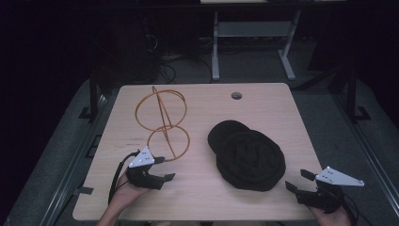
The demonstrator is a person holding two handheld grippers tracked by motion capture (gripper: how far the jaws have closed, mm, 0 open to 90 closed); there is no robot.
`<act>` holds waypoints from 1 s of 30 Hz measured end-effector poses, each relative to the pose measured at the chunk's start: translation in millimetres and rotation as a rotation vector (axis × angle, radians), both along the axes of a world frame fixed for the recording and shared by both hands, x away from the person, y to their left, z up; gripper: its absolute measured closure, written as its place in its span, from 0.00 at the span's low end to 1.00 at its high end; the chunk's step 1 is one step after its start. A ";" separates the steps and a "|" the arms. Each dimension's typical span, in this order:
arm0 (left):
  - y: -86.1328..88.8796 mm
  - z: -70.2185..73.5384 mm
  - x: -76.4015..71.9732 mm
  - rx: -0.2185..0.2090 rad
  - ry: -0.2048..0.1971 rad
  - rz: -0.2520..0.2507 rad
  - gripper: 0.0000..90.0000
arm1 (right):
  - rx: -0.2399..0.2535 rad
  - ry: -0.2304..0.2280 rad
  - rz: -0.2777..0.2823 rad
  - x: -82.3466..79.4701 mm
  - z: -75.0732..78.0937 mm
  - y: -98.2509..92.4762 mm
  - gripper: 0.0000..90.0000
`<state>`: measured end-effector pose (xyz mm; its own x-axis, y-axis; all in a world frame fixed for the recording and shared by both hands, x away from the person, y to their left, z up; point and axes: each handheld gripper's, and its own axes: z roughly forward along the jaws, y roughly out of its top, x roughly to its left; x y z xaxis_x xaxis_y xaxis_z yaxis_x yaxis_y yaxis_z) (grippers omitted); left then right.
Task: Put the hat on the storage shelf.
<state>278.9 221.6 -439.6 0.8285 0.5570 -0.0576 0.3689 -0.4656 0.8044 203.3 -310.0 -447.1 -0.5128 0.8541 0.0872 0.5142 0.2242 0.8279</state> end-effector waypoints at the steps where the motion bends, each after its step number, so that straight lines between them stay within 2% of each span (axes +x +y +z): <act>1: -2.0 0.0 -0.2 0.001 0.003 -0.005 0.28 | 0.001 0.001 0.002 0.2 -0.1 -0.4 0.27; 7: -9.7 3.0 -1.4 0.022 -0.004 -0.034 0.28 | 0.009 -0.004 0.004 -0.1 0.7 -1.7 0.26; 9: -14.3 6.3 -2.3 0.011 -0.004 -0.050 0.28 | 0.008 -0.001 0.002 -0.2 0.5 -1.3 0.26; 17: -37.4 24.3 1.4 0.033 -0.032 -0.120 0.28 | 0.006 -0.002 -0.010 0.5 1.5 -0.9 0.25; 18: -47.4 28.9 2.5 0.047 -0.041 -0.145 0.28 | 0.006 -0.001 -0.011 0.1 1.1 -1.5 0.25; 19: -47.4 28.9 2.5 0.047 -0.041 -0.145 0.28 | 0.006 -0.001 -0.011 0.1 1.1 -1.5 0.25; 20: -58.7 32.8 3.4 0.051 -0.042 -0.175 0.28 | 0.008 -0.002 -0.012 -0.3 1.3 -2.3 0.25; 21: -58.7 32.8 3.4 0.051 -0.042 -0.175 0.28 | 0.008 -0.002 -0.012 -0.3 1.3 -2.3 0.25; 22: -71.0 36.4 4.4 0.062 -0.045 -0.204 0.28 | 0.011 -0.005 -0.011 -0.3 1.6 -2.8 0.24; 23: -71.0 36.4 4.4 0.062 -0.045 -0.204 0.28 | 0.012 -0.006 -0.010 -0.2 1.7 -2.8 0.24; 24: -82.8 39.7 5.9 0.071 -0.051 -0.236 0.28 | 0.011 -0.007 -0.008 -0.1 1.8 -2.7 0.24; 25: -82.8 39.7 5.9 0.071 -0.051 -0.236 0.28 | 0.011 -0.007 -0.008 -0.1 1.8 -2.7 0.24; 26: -94.4 41.9 8.1 0.087 -0.051 -0.264 0.28 | 0.012 -0.005 -0.005 0.0 1.9 -2.5 0.24; 27: -94.4 41.9 8.1 0.087 -0.051 -0.264 0.28 | 0.012 -0.005 -0.005 0.0 1.9 -2.5 0.24; 28: -105.2 43.1 10.0 0.096 -0.043 -0.285 0.28 | 0.012 -0.007 -0.003 -0.3 2.3 -2.6 0.24; 29: -105.2 43.1 10.0 0.096 -0.043 -0.285 0.28 | 0.012 -0.007 -0.003 -0.3 2.3 -2.6 0.24; 30: -114.8 44.8 11.8 0.105 -0.047 -0.307 0.28 | 0.017 -0.010 -0.001 -0.5 2.8 -2.7 0.24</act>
<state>290.7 106.8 -394.8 0.9590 0.2817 0.0295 0.1620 -0.6310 0.7587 202.8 -312.6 -444.4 -0.5126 0.8532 0.0961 0.5058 0.2096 0.8368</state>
